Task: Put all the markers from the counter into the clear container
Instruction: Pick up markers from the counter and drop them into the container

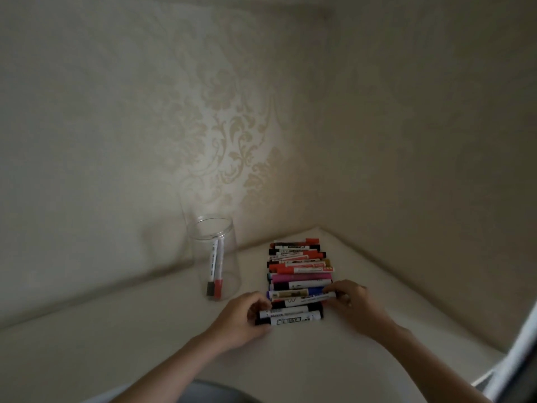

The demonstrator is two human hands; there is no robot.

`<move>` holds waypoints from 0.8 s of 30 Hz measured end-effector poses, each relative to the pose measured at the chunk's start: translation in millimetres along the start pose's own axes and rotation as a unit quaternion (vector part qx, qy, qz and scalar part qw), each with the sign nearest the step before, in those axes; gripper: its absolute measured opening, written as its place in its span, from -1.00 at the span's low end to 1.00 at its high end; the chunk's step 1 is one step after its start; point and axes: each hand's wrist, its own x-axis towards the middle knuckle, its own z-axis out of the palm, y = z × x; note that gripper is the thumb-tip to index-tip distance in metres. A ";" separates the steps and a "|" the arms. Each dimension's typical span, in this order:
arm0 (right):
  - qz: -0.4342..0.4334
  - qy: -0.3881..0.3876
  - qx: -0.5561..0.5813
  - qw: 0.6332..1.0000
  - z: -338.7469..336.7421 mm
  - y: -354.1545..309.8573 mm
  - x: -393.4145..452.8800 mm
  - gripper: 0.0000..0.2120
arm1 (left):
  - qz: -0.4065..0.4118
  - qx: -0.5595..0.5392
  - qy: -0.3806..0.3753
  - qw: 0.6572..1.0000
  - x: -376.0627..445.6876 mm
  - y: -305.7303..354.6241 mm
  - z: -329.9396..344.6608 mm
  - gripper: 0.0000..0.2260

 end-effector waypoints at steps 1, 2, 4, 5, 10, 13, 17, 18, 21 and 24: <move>-0.007 0.003 -0.002 1.000 3.5 -1.9 1.1 -0.81 | 0.012 0.026 -0.005 1.000 -1.2 -0.9 -2.3 -0.74; -0.015 0.006 -0.011 1.000 6.7 -3.3 2.3 -0.81 | 0.019 0.047 -0.008 0.999 -2.5 -2.0 -4.5 -0.73; -0.039 0.011 -0.040 0.998 11.9 -4.6 2.4 -0.78 | 0.028 0.060 -0.005 0.998 -5.0 -5.8 -8.3 -0.70; -0.052 0.011 -0.048 0.997 14.2 -3.1 2.6 -0.77 | 0.029 0.060 -0.005 0.998 -6.4 -8.0 -10.0 -0.69; -0.063 0.012 -0.069 0.996 10.3 -0.5 -4.4 -0.76 | 0.025 0.031 0.001 0.999 -15.5 -15.5 -14.1 -0.68; -0.052 0.005 -0.050 0.997 0.9 -0.4 -12.7 -0.78 | 0.007 -0.035 0.023 0.999 -19.1 -16.3 -14.6 -0.76; 0.012 0.037 0.058 0.998 -3.1 -4.9 -13.2 -0.73 | -0.042 -0.151 0.089 0.984 -15.3 -12.4 -22.8 -0.85; 0.039 0.043 0.105 0.993 -1.9 -6.6 -12.3 -0.73 | -0.050 -0.184 0.108 0.976 -13.4 -10.4 -24.8 -0.86; 0.083 0.051 0.226 0.969 1.6 -13.7 -10.8 -0.79 | -0.049 -0.234 0.150 0.959 -7.3 0.0 -30.5 -0.85; 0.106 0.070 0.296 0.947 2.6 -22.7 -11.2 -0.87 | -0.027 -0.224 0.168 0.960 -3.0 10.5 -37.9 -0.87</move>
